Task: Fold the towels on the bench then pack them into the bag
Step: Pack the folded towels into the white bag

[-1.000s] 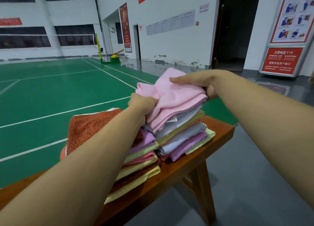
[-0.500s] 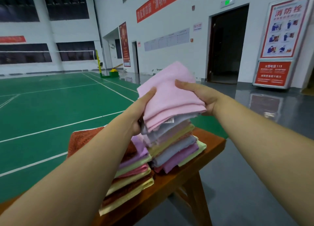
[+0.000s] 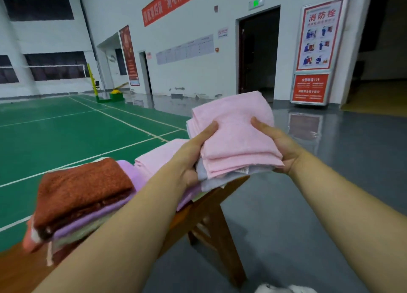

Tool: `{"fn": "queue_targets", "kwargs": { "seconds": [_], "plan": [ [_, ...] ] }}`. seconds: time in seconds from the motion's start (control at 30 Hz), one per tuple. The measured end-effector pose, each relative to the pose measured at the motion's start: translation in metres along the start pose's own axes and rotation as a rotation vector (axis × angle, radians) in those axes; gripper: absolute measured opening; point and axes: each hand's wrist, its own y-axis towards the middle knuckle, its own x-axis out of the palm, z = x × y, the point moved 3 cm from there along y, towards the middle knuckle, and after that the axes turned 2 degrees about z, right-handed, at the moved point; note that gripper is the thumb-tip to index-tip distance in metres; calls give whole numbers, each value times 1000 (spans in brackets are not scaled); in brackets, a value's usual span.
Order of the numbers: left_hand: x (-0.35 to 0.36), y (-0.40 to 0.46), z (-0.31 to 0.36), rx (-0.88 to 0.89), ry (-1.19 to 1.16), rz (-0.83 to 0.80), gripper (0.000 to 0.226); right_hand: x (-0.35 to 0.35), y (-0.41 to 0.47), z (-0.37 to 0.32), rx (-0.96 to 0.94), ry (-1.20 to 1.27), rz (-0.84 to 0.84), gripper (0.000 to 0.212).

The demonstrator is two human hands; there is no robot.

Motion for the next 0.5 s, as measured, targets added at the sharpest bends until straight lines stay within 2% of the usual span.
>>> {"fn": "queue_targets", "kwargs": {
  "seconds": [0.07,0.17,0.2,0.27,0.33,0.43,0.5],
  "plan": [
    [7,16,-26,56,84,50,74,-33,-22,13,29,-1,86,44],
    [10,42,-70,197,207,200,109,-82,-51,38,94,-15,226,46],
    [9,51,-87,218,253,229,114,-100,-59,48,125,-28,265,50],
    [9,63,-120,205,351,216,109,-130,-74,70,201,-48,320,57],
    [4,69,-153,116,456,184,90,-155,-89,98,274,-43,385,62],
    [-14,79,-203,23,523,146,69,-180,-110,147,366,-17,458,53],
    [-27,84,-234,-35,538,130,66,-192,-123,181,432,4,498,50]
  ]
}}
